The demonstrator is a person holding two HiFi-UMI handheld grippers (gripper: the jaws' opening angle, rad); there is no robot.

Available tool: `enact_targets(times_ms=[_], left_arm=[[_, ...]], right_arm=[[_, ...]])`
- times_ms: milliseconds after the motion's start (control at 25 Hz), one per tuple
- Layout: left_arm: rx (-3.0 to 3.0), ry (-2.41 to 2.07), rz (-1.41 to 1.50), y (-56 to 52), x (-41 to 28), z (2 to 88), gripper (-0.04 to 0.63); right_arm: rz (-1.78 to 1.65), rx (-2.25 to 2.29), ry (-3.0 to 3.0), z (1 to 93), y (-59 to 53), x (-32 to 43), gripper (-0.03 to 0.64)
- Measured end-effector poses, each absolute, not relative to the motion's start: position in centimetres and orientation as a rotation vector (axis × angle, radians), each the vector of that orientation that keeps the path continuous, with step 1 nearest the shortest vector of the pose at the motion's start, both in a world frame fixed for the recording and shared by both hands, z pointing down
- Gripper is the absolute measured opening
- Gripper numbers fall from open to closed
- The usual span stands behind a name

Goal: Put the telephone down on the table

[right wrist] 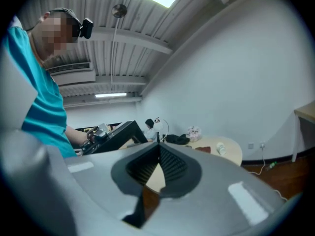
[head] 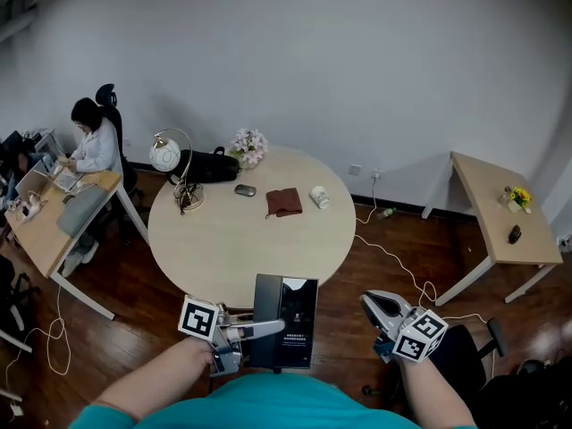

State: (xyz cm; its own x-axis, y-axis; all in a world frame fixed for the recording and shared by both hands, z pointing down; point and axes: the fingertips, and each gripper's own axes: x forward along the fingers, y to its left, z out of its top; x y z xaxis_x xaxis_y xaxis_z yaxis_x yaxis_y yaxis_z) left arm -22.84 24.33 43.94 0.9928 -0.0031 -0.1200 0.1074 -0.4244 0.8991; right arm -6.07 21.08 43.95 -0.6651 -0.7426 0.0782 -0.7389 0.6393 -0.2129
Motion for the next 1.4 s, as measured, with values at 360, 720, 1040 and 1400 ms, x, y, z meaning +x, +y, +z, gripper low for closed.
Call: enact_targets(times_ms=[360,720,1040,1400], left_arm=[[1.990,-0.062,-0.168,19.3,-31.9,44.6,0.170],[2.003,-0.247,-0.281,11.7,-33.3,44.9,0.170],[1.981,-0.249,-0.282,5.1,-35.6,46.0,0.170],[1.981,-0.115,-0.145,-5.3,-41.7,48.9,0.170]], right_arm=[[-0.378,-1.178,2.895,44.1,16.3,-14.3,0.002],[-0.326,-0.951,3.019,44.7,8.0,-16.3,0.002],[-0.329,-0.899,3.065,45.8,1.2,-20.3,0.002],[-0.400,-1.091,2.961,47.1,-7.2,-26.9,0.002]])
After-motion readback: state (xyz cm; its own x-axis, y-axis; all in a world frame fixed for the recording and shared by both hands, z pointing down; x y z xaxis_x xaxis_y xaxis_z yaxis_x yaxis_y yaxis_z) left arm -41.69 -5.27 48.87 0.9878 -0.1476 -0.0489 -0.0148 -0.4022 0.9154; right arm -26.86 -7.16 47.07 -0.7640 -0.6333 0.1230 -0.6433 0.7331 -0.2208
